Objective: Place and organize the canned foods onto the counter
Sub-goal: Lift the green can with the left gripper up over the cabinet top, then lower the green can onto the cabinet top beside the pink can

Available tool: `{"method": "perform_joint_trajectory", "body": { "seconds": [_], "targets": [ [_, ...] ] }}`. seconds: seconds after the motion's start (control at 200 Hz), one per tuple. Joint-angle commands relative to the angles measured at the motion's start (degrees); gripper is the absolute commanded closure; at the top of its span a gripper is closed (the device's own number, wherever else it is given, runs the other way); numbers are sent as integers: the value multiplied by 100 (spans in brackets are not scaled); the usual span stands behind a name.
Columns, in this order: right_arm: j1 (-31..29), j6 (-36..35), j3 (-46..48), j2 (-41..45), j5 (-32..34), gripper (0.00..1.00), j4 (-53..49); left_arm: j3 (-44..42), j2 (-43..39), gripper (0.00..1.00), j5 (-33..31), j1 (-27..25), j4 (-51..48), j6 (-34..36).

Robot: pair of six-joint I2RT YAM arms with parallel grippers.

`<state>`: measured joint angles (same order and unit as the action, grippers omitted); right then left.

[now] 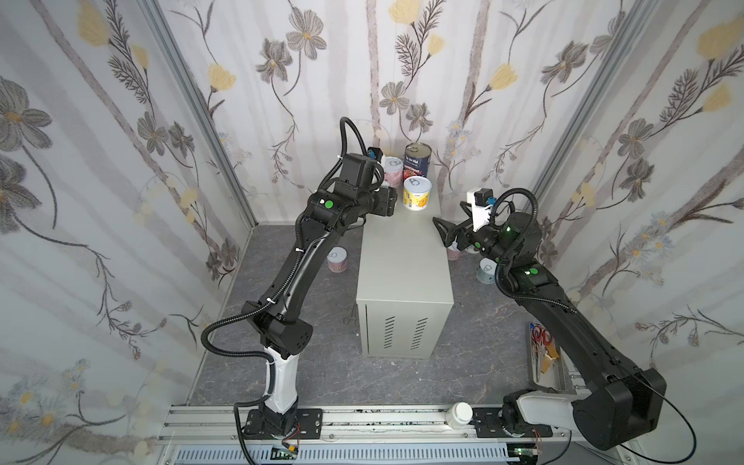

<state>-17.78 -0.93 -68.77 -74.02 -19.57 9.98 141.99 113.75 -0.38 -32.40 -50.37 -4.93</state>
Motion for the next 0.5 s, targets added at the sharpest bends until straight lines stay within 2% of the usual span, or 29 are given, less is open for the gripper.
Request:
{"method": "perform_joint_trajectory", "body": {
  "seconds": [0.0,0.495],
  "targets": [
    [-3,-126,-48,10,13,1,-17,48,59,25,-17,-3,79,15],
    [-6,-182,-62,-16,24,1,-88,46,128,19,-133,-47,417,-13]
  ]
}}
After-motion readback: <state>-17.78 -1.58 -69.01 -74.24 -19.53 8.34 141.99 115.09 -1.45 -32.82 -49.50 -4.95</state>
